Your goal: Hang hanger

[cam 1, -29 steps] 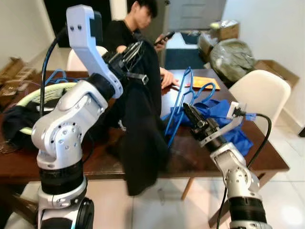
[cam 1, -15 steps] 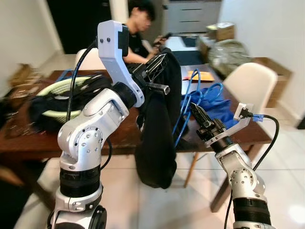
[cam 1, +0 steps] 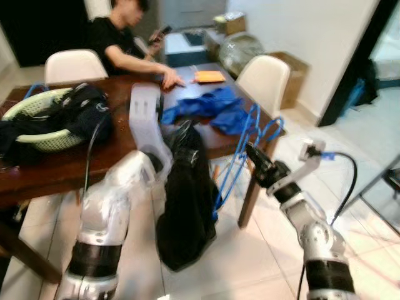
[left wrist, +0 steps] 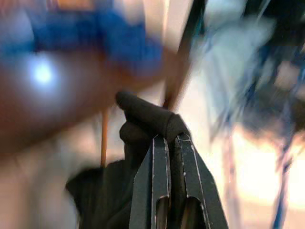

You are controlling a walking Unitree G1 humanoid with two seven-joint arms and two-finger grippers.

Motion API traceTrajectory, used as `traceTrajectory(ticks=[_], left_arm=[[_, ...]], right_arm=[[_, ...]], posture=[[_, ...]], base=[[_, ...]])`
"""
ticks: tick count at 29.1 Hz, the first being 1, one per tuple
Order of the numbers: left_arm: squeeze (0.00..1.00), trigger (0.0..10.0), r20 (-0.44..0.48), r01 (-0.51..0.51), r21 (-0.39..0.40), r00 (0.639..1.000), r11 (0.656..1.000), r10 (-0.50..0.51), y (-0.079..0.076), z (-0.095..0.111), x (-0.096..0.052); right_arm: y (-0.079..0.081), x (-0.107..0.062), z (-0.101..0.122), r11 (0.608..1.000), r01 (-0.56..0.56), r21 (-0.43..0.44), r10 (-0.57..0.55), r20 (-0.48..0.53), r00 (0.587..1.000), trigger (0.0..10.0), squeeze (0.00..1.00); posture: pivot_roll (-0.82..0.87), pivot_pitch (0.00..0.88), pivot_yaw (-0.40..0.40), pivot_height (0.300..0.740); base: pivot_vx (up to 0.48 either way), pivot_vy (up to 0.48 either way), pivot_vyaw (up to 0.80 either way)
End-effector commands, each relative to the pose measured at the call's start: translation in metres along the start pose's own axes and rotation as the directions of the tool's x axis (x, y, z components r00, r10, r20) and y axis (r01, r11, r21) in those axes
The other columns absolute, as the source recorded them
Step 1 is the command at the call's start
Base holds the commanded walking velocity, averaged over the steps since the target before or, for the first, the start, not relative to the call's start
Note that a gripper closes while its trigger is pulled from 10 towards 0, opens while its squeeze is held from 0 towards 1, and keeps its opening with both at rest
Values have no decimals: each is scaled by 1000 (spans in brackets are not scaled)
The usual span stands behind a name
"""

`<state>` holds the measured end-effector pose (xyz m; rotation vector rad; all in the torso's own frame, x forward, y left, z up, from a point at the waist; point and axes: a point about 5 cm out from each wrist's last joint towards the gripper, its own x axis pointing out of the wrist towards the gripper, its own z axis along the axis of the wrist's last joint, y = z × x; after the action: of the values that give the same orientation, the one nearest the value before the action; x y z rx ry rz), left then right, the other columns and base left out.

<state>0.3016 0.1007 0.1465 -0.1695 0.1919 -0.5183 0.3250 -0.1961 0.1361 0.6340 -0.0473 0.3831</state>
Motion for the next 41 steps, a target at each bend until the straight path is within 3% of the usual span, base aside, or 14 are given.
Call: traceTrajectory(ticks=[1, 5, 7, 8, 10, 11, 13, 14, 19, 22, 25, 29, 34, 41], left_arm=[[0, 10000, 9, 56, 54, 998, 997, -56, -8, -1, 2], [0, 10000, -53, 35, 82, 998, 996, -31, -3, -23, -2], [0, 10000, -102, 13, 148, 995, 989, 3, 3, -39, -5], [0, 10000, -158, -8, 246, 986, 969, 48, 10, -55, -10], [0, 10000, -158, -8, 246, 986, 969, 48, 10, -55, -10], [0, 10000, -199, -24, 348, 975, 937, 99, 17, -71, -15], [0, 10000, -199, -24, 348, 975, 937, 99, 17, -71, -15], [0, 10000, -230, -34, 433, 962, 901, 147, 22, -86, -20], [0, 10000, -190, -90, 440, 963, 894, 191, 27, -87, -21], [0, 10000, -74, -254, 227, 958, 940, 277, 45, -77, -23], [0, 10000, -74, -254, 227, 958, 940, 277, 45, -77, -23], [0, 10000, -17, -281, 78, 959, 957, 283, 56, -68, -25], [0, 10000, 16, -266, 3, 964, 964, 266, 66, -61, -20], [0, 10000, 29, -261, -20, 965, 965, 262, 70, -59, -10]], right_arm=[[-9, -5, 2, 999, 45, -20, -45, 11, 999, 10000, 0], [-19, -10, 1, 995, 93, -32, -93, 6, 996, 10000, 0], [-27, -14, 0, 988, 146, -49, -147, -2, 989, 10000, 0], [-38, -19, -2, 973, 216, -76, -217, -9, 976, 10000, 0], [-38, -19, -2, 973, 216, -76, -217, -9, 976, 10000, 0], [-49, -25, -4, 949, 293, -117, -297, -19, 955, 10000, 0], [-49, -25, -4, 949, 293, -117, -297, -19, 955, 10000, 0], [-57, -30, -8, 925, 345, -161, -355, -37, 934, 10000, 0], [-63, -34, -14, 909, 377, -180, -393, -61, 917, 10000, 0], [-69, -32, -20, 903, 384, -195, -410, -115, 905, 10000, 0], [-69, -32, -20, 903, 384, -195, -410, -115, 905, 10000, 0], [-68, -28, -19, 904, 370, -212, -401, -126, 907, 10000, 0], [-68, -23, -18, 894, 369, -256, -409, -124, 904, 10000, 0], [-72, -20, -14, 885, 399, -239, -431, -104, 896, 10000, 0]], posture=[[51, 0, 24, 740], [49, 0, 23, 740], [52, 0, 19, 740], [58, 0, 13, 740], [58, 0, 13, 740], [70, 0, -2, 740], [70, 0, -2, 740], [72, 0, -9, 740], [75, 0, -27, 740], [74, 0, -32, 740], [74, 0, -32, 740], [40, 0, 9, 740], [7, 0, 51, 740], [-5, 0, 61, 740]], base=[[0, 0, -800], [0, 0, -800], [0, 0, -800], [0, 0, -800], [0, 0, -800], [0, 0, -800], [0, 0, -800], [0, 0, -800], [0, 0, -800], [0, 0, -800], [0, 0, -800], [0, 0, -800], [0, 0, -800], [0, 0, -800]])
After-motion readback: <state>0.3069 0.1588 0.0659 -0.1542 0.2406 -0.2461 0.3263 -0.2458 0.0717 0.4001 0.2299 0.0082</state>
